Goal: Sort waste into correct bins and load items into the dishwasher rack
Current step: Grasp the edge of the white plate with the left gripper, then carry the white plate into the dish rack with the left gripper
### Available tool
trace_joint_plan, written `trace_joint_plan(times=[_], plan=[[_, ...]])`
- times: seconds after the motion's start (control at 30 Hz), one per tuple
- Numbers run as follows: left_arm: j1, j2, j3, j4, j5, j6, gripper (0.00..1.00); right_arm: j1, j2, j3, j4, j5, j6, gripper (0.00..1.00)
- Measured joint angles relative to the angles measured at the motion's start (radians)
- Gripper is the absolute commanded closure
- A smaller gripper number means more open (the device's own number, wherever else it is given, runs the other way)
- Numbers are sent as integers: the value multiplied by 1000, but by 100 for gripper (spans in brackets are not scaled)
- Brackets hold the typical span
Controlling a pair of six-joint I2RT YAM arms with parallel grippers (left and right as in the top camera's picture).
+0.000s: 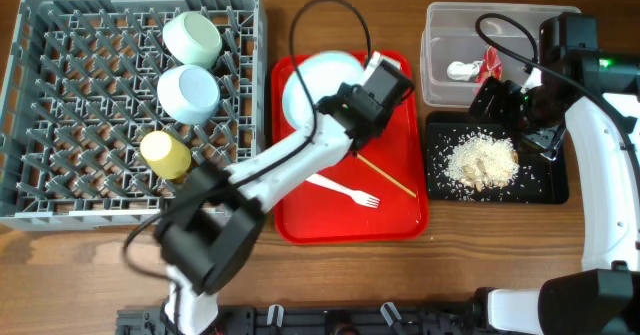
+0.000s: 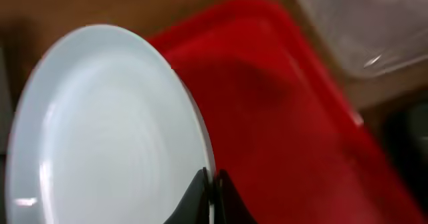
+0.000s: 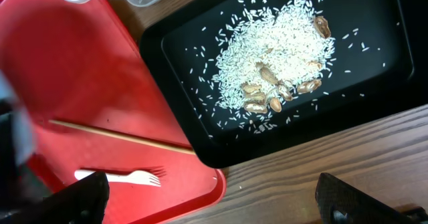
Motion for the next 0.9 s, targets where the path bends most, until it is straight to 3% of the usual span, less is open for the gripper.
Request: trace_joint_plan(times=[0.17,0.33,0.5,0.63,0.77,0.9], plan=[[75,-238,0,4,18,-2,96,0,0,0,-1,0,0,0],[293,-349,0,20,240,-58,96,0,0,0,-3,0,0,0],[578,-352,-1,96,658,-155,96,0,0,0,-5,0,0,0],[702,-348,-1,127,885,-197,96,0,0,0,-6,0,0,0],[753,-295,-1,135,1032,-212,96,0,0,0,-7,0,0,0],[756,-217,-1,154,1089,-226,96,0,0,0,-10,0,0,0]])
